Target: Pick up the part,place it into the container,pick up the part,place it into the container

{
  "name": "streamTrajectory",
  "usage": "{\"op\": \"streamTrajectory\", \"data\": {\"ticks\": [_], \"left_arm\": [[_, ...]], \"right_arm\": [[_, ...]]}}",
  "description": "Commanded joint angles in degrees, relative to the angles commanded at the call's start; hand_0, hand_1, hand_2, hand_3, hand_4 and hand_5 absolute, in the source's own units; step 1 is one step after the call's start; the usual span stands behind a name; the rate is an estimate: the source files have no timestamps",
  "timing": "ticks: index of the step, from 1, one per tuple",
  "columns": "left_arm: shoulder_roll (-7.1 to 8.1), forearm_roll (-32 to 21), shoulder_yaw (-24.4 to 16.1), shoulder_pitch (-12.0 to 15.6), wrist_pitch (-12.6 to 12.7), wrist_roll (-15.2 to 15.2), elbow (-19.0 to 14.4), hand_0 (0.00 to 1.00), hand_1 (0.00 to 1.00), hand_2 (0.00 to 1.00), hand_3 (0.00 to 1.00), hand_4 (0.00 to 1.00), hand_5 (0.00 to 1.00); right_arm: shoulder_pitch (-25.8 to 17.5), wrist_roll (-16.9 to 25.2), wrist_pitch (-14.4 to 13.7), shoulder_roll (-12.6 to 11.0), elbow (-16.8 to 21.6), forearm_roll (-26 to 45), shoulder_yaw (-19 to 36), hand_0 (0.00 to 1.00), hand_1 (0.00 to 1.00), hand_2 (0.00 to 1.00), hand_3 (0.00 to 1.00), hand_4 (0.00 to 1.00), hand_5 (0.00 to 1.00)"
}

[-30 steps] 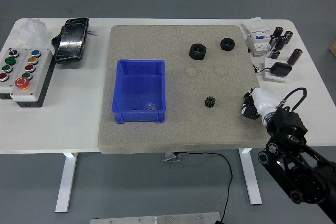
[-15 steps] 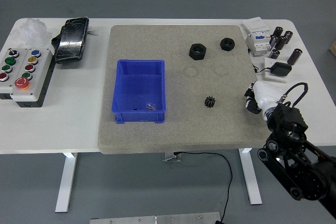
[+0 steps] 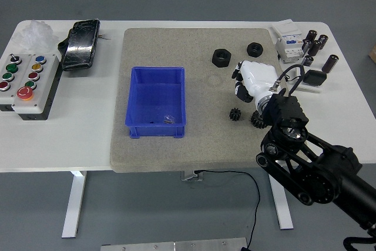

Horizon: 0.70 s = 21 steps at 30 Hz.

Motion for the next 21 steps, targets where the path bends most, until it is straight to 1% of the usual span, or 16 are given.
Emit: {"op": "streamTrajectory", "data": {"ticks": [2,4,5,7,10,11,14,16,17,20,21], "left_arm": [[-0.08,0.04,-0.03,0.08,0.01,0.07,0.00,0.616,0.548,0.550,0.621,0.611,0.357],[-0.13,0.17,-0.21,0.23,0.05,0.21,0.00,0.616,0.548,0.550,0.621,0.611,0.357],[-0.14,0.22,-0.30,0.28,0.07,0.26,0.00,0.616,0.547,0.550,0.620,0.613,0.364],[-0.12,0.39,-0.52,0.37,0.11,0.35,0.00,0.616,0.547,0.550,0.620,0.613,0.364],[-0.04,0.51,-0.69,0.36,0.13,0.31,0.00,0.616,0.547,0.550,0.620,0.613,0.364],[-0.03,0.50,-0.68,0.34,0.13,0.27,0.00,0.616,0.547,0.551,0.621,0.614,0.364],[-0.07,0.48,-0.59,0.21,0.09,0.16,0.00,0.616,0.547,0.551,0.621,0.614,0.364],[-0.11,0.49,-0.55,0.17,0.06,0.12,0.00,0.616,0.547,0.551,0.621,0.614,0.364],[-0.13,0.54,-0.56,0.16,0.05,0.12,0.00,0.616,0.547,0.551,0.621,0.615,0.365],[-0.13,0.56,-0.55,0.15,0.05,0.10,0.00,0.616,0.547,0.551,0.621,0.615,0.365],[-0.12,0.58,-0.56,0.15,0.06,0.10,0.00,0.616,0.547,0.551,0.621,0.615,0.365]], "right_arm": [[-0.18,0.00,-0.26,-0.15,0.38,-0.35,0.46,0.321,0.489,0.600,0.628,0.072,0.040],[-0.63,0.00,1.48,-0.89,1.60,0.49,1.47,0.321,0.489,0.600,0.628,0.072,0.040],[-0.86,0.00,2.74,-1.37,2.38,1.36,1.96,0.341,0.606,0.860,0.874,0.666,0.305],[-1.35,0.00,5.80,-2.56,4.40,3.56,3.09,0.341,0.606,0.860,0.874,0.666,0.305],[-2.16,0.00,11.28,-4.82,7.91,7.14,4.76,0.341,0.606,0.860,0.874,0.666,0.305],[-2.35,0.00,12.79,-5.29,8.84,7.98,5.10,0.335,0.604,0.957,0.996,0.935,0.438],[-3.12,0.00,17.81,-6.69,12.07,9.86,6.16,0.335,0.604,0.957,0.996,0.935,0.438],[-3.51,0.00,20.63,-7.13,13.36,10.47,6.58,0.335,0.604,0.957,0.996,0.935,0.438],[-3.69,0.00,22.03,-7.28,13.72,10.82,6.74,0.322,0.555,0.945,0.998,0.953,0.433],[-4.25,0.00,25.51,-7.68,13.83,12.04,7.06,0.322,0.555,0.945,0.998,0.953,0.433],[-4.45,0.00,26.28,-7.84,13.69,12.40,7.15,0.322,0.555,0.945,0.998,0.953,0.433]]}}
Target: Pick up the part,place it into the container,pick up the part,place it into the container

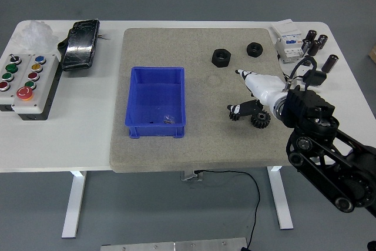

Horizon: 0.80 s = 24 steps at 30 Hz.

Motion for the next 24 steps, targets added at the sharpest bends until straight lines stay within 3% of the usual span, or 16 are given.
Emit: {"op": "streamTrajectory", "data": {"ticks": [6,13,14,19,20,24], "left_arm": [[0.01,0.09,-0.07,0.08,0.01,0.04,0.00,0.617,0.547,0.551,0.622,0.616,0.366],[-0.02,0.10,-0.03,0.10,-0.01,0.04,0.00,0.617,0.547,0.551,0.622,0.617,0.366],[-0.01,0.10,-0.01,0.09,-0.01,0.02,0.00,0.617,0.546,0.551,0.622,0.616,0.366],[-0.03,0.06,0.11,0.03,-0.05,0.01,0.00,0.617,0.546,0.551,0.622,0.616,0.366],[-0.05,0.05,0.15,0.02,-0.08,0.04,0.00,0.616,0.546,0.548,0.622,0.616,0.365],[-0.09,0.13,0.22,0.03,-0.16,0.12,0.00,0.616,0.546,0.548,0.622,0.616,0.365]], "right_arm": [[-1.46,0.00,2.17,-1.52,-1.92,0.57,1.05,0.325,0.567,0.933,0.995,0.957,0.432],[-2.57,0.00,2.15,-2.90,-4.08,-1.08,3.48,0.329,0.594,0.914,0.987,0.964,0.441],[-2.66,0.00,1.91,-2.88,-4.43,-1.25,3.72,0.421,0.722,0.881,0.957,0.960,0.444],[-2.92,0.00,-1.29,-1.90,-6.88,-2.15,3.26,0.421,0.722,0.881,0.957,0.960,0.444],[-2.97,0.00,-2.39,-1.54,-7.46,-2.33,2.92,0.558,0.791,0.845,0.880,0.905,0.392],[-3.16,0.00,-4.92,-0.24,-9.53,-2.12,2.33,0.558,0.791,0.845,0.880,0.905,0.392]]}}
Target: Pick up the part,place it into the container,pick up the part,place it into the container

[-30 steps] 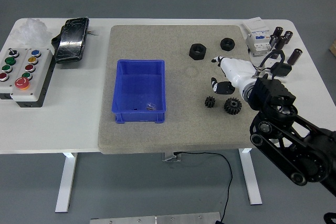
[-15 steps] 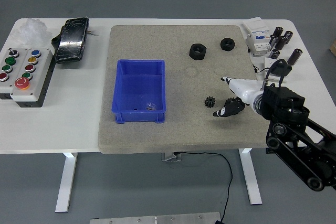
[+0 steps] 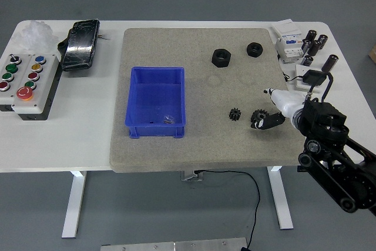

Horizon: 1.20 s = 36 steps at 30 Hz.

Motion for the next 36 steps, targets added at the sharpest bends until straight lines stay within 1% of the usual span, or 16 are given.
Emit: {"op": "streamTrajectory", "data": {"ticks": [1,2,7,8,13,14,19,20,25,26,30,32,36], "left_arm": [[-0.01,-0.02,0.03,0.00,-0.01,0.00,0.00,0.616,0.546,0.548,0.622,0.616,0.365],[-0.01,-0.02,0.03,0.02,-0.02,0.02,0.00,0.616,0.547,0.546,0.620,0.617,0.367],[0.05,-0.03,0.03,0.15,0.00,0.09,0.00,0.616,0.547,0.546,0.620,0.617,0.367],[0.06,-0.03,0.03,0.15,0.00,0.10,0.00,0.616,0.547,0.546,0.618,0.617,0.365],[0.07,-0.09,0.13,0.05,0.00,0.02,0.00,0.616,0.547,0.546,0.618,0.617,0.365],[0.07,-0.10,0.15,0.02,0.00,0.00,0.00,0.616,0.546,0.546,0.618,0.616,0.364],[0.08,-0.29,0.33,-0.02,0.04,-0.10,0.00,0.616,0.546,0.546,0.618,0.616,0.364],[0.08,-0.30,0.34,-0.02,0.04,-0.10,0.00,0.615,0.546,0.546,0.618,0.617,0.364],[0.08,-0.29,0.33,-0.04,0.04,-0.13,0.00,0.615,0.546,0.546,0.618,0.617,0.364],[0.08,-0.29,0.34,-0.04,0.04,-0.13,0.00,0.615,0.546,0.545,0.619,0.618,0.361],[0.08,-0.39,0.41,-0.09,0.06,-0.20,0.00,0.615,0.546,0.545,0.619,0.618,0.361],[0.08,-0.45,0.47,-0.13,0.07,-0.26,0.00,0.615,0.545,0.545,0.619,0.618,0.364],[0.10,-0.72,0.74,-0.14,0.08,-0.39,0.00,0.615,0.545,0.545,0.619,0.618,0.364]], "right_arm": [[-0.08,0.00,-0.30,0.25,-0.39,0.03,0.00,0.558,0.791,0.845,0.880,0.905,0.392],[-0.17,0.00,-0.64,0.54,-0.95,0.10,-0.04,0.566,0.761,0.831,0.857,0.893,0.382],[-0.25,0.00,-1.54,1.19,-2.38,0.52,-0.68,0.566,0.761,0.831,0.857,0.893,0.382],[-0.21,0.00,-1.69,1.26,-2.53,0.55,-0.83,0.521,0.721,0.794,0.837,0.853,0.354],[0.15,0.00,-3.31,1.44,-3.14,0.14,-1.56,0.521,0.721,0.794,0.837,0.853,0.354],[0.22,0.00,-3.63,1.44,-3.22,-0.05,-1.66,0.370,0.558,0.623,0.696,0.546,0.175],[0.38,0.00,-5.20,1.39,-3.52,-1.32,-2.25,0.370,0.558,0.623,0.696,0.546,0.175],[0.39,0.00,-5.39,1.37,-3.60,-1.49,-2.39,0.320,0.478,0.538,0.673,0.433,0.086],[0.39,0.00,-5.76,1.31,-4.00,-1.58,-3.08,0.320,0.478,0.538,0.673,0.433,0.086],[0.38,0.00,-5.82,1.28,-4.03,-1.52,-3.22,0.313,0.467,0.530,0.665,0.418,0.028],[0.43,0.00,-6.35,1.14,-3.84,-1.82,-3.64,0.313,0.467,0.530,0.665,0.418,0.028],[0.49,0.00,-6.77,1.02,-3.43,-2.21,-3.61,0.310,0.467,0.525,0.661,0.437,0.011],[1.44,0.00,-7.90,0.38,-1.33,-3.50,-3.88,0.310,0.467,0.525,0.661,0.437,0.011]]}}
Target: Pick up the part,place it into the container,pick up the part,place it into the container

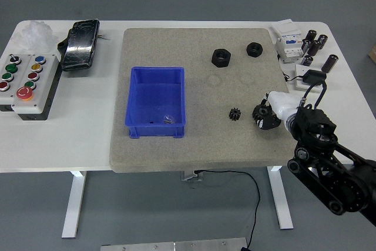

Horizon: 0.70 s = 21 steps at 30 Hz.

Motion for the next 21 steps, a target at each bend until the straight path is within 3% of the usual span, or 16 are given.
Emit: {"op": "streamTrajectory", "data": {"ticks": [4,8,16,19,20,21], "left_arm": [[0.04,0.19,-0.21,0.05,0.03,0.14,0.00,0.615,0.546,0.545,0.619,0.619,0.365],[0.08,0.34,-0.33,0.02,0.03,0.32,0.00,0.615,0.544,0.546,0.619,0.621,0.366],[0.27,0.34,-0.15,-0.26,0.00,0.66,0.00,0.615,0.545,0.548,0.620,0.622,0.368],[0.35,0.27,-0.06,-0.33,0.02,0.82,0.00,0.615,0.545,0.548,0.620,0.622,0.368],[0.36,0.22,-0.02,-0.37,0.02,0.88,0.00,0.615,0.545,0.548,0.620,0.623,0.368],[0.37,0.13,0.06,-0.41,0.02,0.92,0.00,0.615,0.545,0.548,0.620,0.623,0.368]], "right_arm": [[3.09,0.00,-1.90,-0.09,2.10,-1.34,-2.55,0.314,0.465,0.520,0.658,0.439,0.016],[7.57,0.00,-4.78,1.91,2.28,-1.96,-7.13,0.332,0.487,0.517,0.658,0.461,0.032],[17.20,0.00,-10.02,10.30,0.42,-0.80,-18.26,0.314,0.476,0.513,0.667,0.474,0.050],[19.94,0.00,-12.23,13.28,-1.91,-0.70,-22.16,0.314,0.476,0.513,0.667,0.474,0.050],[20.61,0.00,-12.76,14.26,-3.09,-0.84,-23.48,0.293,0.455,0.538,0.684,0.546,0.207],[21.18,0.00,-13.08,15.11,-4.42,-0.86,-24.89,0.293,0.455,0.538,0.684,0.546,0.207]]}}
